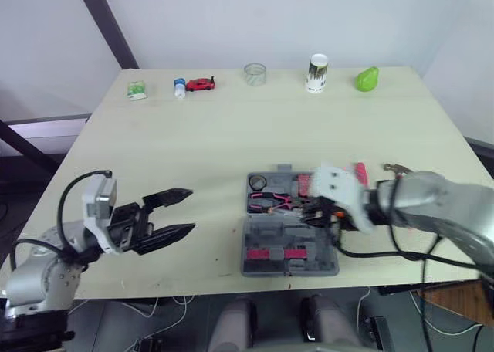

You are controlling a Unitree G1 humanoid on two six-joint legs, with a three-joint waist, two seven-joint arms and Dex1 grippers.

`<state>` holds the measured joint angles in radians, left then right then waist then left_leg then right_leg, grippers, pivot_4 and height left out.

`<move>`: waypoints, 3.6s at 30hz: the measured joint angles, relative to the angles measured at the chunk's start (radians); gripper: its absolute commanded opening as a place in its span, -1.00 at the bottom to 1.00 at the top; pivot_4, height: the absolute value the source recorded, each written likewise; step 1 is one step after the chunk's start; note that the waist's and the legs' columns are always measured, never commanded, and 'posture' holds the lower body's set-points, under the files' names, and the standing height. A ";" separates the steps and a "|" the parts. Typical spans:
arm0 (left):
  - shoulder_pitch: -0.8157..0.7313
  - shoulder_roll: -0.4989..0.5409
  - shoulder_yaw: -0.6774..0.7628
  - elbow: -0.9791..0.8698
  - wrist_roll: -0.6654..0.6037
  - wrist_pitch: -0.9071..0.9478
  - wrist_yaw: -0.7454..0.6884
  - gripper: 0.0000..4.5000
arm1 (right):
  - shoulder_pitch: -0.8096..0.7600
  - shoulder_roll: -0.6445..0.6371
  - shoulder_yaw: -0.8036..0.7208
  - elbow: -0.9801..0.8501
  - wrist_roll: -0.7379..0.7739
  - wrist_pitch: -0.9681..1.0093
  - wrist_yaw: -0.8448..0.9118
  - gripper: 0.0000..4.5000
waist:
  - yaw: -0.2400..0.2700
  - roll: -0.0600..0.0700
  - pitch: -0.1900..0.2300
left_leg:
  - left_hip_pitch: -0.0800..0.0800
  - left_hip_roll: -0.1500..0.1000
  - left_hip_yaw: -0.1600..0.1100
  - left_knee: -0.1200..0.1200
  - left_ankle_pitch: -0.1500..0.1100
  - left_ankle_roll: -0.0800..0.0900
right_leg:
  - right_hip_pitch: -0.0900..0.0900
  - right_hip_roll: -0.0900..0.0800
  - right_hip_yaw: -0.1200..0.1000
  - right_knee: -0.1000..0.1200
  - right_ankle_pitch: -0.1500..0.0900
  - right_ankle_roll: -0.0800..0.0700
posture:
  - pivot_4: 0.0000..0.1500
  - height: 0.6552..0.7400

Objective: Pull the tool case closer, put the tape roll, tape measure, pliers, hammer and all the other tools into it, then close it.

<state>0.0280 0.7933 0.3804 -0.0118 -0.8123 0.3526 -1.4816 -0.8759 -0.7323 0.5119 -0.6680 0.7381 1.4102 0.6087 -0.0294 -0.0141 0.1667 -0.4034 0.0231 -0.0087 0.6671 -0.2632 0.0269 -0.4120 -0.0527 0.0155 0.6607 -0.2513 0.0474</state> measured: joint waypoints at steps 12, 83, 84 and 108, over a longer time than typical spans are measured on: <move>0.065 0.020 0.015 -0.050 0.025 -0.011 -0.017 1.00 | -0.103 0.147 0.361 0.371 -0.250 -0.106 0.076 -0.93 | 0.011 -0.001 0.000 | -0.009 -0.002 0.000 0.002 0.000 0.000 | -0.009 -0.003 -0.003 0.002 0.001 0.001 | 1.00 1.00; 0.025 -0.012 -0.065 0.049 0.102 -0.122 -0.060 1.00 | 0.502 0.348 -0.021 0.672 -0.599 -0.936 0.182 -0.97 | -0.008 -0.003 -0.002 | 0.006 -0.002 0.002 0.000 0.000 0.000 | 0.004 0.001 0.001 0.002 0.001 0.001 | 1.00 1.00; 0.025 -0.013 -0.065 0.049 0.103 -0.122 -0.060 1.00 | 0.498 0.349 -0.017 0.676 -0.603 -0.937 0.184 -0.97 | -0.009 -0.003 -0.003 | 0.007 -0.002 0.002 0.000 0.000 0.000 | 0.005 0.001 0.001 0.002 0.001 0.001 | 1.00 1.00; -0.030 -0.231 -0.095 0.024 0.126 -0.099 0.287 1.00 | 0.755 0.454 -0.520 0.375 -0.275 -0.985 0.066 -0.97 | 0.019 -0.003 -0.014 | 0.017 0.000 0.000 -0.004 0.000 0.000 | 0.015 0.000 -0.001 0.000 -0.001 -0.002 | 1.00 1.00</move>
<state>-0.0015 0.5626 0.2854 0.0122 -0.6867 0.2539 -1.1946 -0.1212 -0.2782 -0.0082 -0.2927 0.4635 0.4251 0.6743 -0.0105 -0.0167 0.1529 -0.3861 0.0233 -0.0090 0.6629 -0.2633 0.0266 -0.3967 -0.0530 0.0149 0.6605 -0.2521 0.0454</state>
